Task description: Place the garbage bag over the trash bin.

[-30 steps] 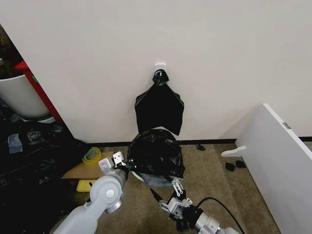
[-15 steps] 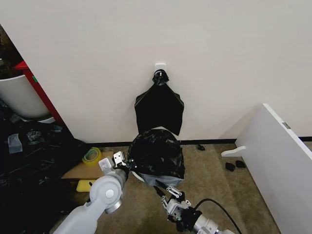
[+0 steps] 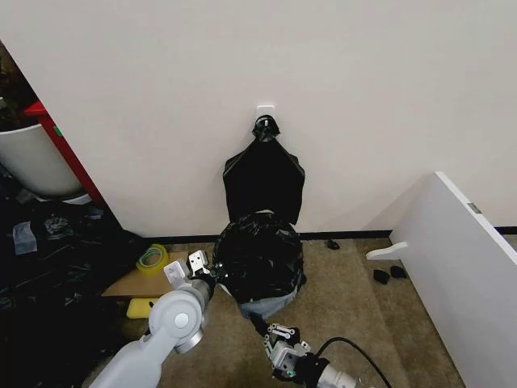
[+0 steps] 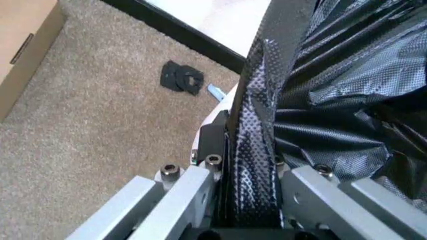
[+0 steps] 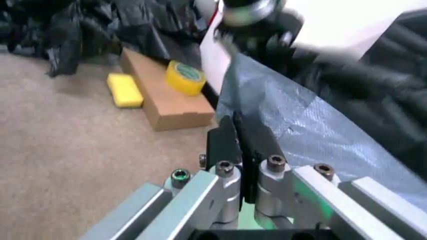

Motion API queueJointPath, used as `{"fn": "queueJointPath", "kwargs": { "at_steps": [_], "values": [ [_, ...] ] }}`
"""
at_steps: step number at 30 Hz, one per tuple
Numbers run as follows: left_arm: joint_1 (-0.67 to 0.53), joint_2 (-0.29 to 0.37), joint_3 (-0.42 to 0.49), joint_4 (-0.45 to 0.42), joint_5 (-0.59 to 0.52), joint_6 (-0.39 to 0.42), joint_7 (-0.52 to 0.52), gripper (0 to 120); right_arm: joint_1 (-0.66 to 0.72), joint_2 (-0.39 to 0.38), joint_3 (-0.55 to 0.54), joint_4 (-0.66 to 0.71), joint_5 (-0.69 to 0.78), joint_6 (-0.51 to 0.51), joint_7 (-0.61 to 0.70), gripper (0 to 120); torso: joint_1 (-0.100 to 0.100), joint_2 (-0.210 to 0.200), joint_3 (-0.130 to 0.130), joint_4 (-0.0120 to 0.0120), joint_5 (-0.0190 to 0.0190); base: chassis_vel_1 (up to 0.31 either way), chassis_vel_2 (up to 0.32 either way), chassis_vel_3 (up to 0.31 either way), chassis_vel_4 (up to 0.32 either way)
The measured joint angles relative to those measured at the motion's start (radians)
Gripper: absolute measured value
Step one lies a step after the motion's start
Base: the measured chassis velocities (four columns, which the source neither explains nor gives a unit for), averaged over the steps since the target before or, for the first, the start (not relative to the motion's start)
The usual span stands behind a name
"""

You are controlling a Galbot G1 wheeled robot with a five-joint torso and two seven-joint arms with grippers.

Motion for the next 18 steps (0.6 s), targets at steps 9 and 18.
{"fn": "queueJointPath", "kwargs": {
  "at_steps": [9,18],
  "values": [
    [0.006,0.004,-0.011,-0.028,-0.045,0.016,-0.017,0,0.063,0.04,-0.013,-0.154,0.001,-0.014,-0.001,0,0.0,0.0,0.0,0.0001,0.0002,0.0,0.0,0.0,0.0],
    [0.015,0.004,-0.014,-0.044,-0.075,0.032,-0.031,0,0.083,0.055,-0.011,-0.218,0.036,-0.055,0.014,0,0.0,0.0,0.0,0.0001,0.0001,0.0,0.0,0.0,0.0]
  ]
}}
